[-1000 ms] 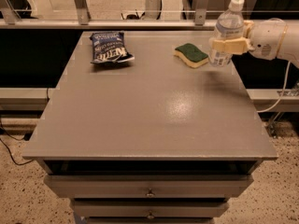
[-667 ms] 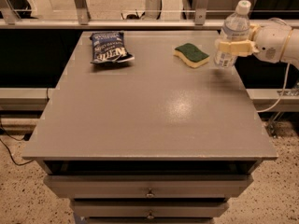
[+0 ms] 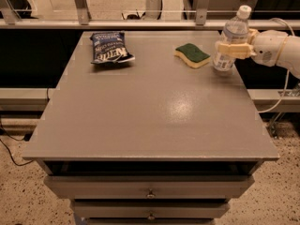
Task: Move blue plastic bottle near sponge
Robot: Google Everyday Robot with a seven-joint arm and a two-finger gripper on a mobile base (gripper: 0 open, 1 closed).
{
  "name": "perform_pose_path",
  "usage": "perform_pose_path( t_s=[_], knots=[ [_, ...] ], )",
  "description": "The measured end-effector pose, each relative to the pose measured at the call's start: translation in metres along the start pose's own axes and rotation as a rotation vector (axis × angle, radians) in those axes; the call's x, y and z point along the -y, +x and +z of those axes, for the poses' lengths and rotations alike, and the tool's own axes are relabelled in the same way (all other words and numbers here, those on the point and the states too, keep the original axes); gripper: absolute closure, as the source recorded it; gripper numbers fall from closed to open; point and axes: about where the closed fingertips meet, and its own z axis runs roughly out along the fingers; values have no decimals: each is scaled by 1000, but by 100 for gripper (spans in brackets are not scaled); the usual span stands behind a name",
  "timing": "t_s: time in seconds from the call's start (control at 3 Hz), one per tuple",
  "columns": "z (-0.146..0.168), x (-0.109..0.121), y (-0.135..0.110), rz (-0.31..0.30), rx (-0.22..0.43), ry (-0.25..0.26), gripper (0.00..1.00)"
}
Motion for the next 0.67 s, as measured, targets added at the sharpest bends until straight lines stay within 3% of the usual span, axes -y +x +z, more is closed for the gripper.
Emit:
perform_pose_path(
  t_s=[0.33,0.67],
  knots=[
    [11,7,12,53,-25,7,85],
    [20,10,22,109,-60,16,62]
  ],
)
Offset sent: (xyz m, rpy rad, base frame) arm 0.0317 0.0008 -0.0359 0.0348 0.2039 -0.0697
